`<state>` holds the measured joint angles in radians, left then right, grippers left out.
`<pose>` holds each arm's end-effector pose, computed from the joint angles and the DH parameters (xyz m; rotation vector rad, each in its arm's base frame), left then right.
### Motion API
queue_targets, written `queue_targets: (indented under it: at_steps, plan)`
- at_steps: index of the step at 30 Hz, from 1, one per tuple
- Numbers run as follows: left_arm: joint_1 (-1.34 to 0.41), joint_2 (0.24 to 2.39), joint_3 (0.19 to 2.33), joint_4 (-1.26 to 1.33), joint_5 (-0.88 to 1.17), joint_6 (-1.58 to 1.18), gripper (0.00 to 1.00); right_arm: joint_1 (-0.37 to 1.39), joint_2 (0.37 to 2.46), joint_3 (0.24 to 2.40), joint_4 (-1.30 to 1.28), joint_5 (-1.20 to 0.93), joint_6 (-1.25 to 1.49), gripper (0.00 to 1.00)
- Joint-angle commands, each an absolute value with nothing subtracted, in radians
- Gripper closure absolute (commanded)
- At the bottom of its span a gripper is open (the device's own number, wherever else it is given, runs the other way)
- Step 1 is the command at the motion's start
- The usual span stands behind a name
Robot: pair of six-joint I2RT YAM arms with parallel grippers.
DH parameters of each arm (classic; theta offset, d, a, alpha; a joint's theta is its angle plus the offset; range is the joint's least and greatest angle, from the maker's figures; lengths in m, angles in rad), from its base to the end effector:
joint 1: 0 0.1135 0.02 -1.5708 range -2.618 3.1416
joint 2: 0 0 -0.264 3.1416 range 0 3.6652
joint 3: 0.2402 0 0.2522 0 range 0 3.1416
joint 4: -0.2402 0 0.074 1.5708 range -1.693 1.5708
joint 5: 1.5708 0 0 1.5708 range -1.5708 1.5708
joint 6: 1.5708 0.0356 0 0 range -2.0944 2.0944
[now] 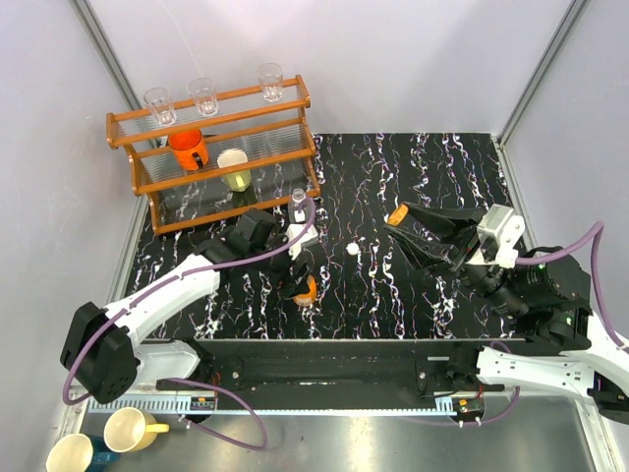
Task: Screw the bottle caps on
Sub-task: Adjust the plastic bottle at the center of the board.
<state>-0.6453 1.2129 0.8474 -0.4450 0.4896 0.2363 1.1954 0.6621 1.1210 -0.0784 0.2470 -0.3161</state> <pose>0.1900 -0.1640 0.2529 1.2321 2.0541 -0.7764 0.0468 0.0950 0.4784 -0.6659 1.0288 0.6224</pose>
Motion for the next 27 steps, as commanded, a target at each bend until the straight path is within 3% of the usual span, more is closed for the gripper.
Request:
queue_targets:
  at_steps: [1, 18, 23, 27]
  plan:
    - [-0.658, 1.219, 0.818, -0.407, 0.499, 0.265, 0.1, 1.204, 0.649, 1.132, -0.078, 0.278, -0.302, 0.63]
    - [-0.658, 1.27, 0.813, -0.313, 0.46, 0.222, 0.22, 1.204, 0.647, 1.109, -0.083, 0.281, -0.275, 0.64]
    - [-0.658, 1.279, 0.799, -0.305, 0.46, 0.219, 0.31, 1.206, 0.637, 1.101, -0.087, 0.288, -0.267, 0.64]
    - [-0.658, 1.282, 0.805, -0.316, 0.451, 0.23, 0.43, 1.204, 0.632, 1.101, -0.095, 0.293, -0.261, 0.64]
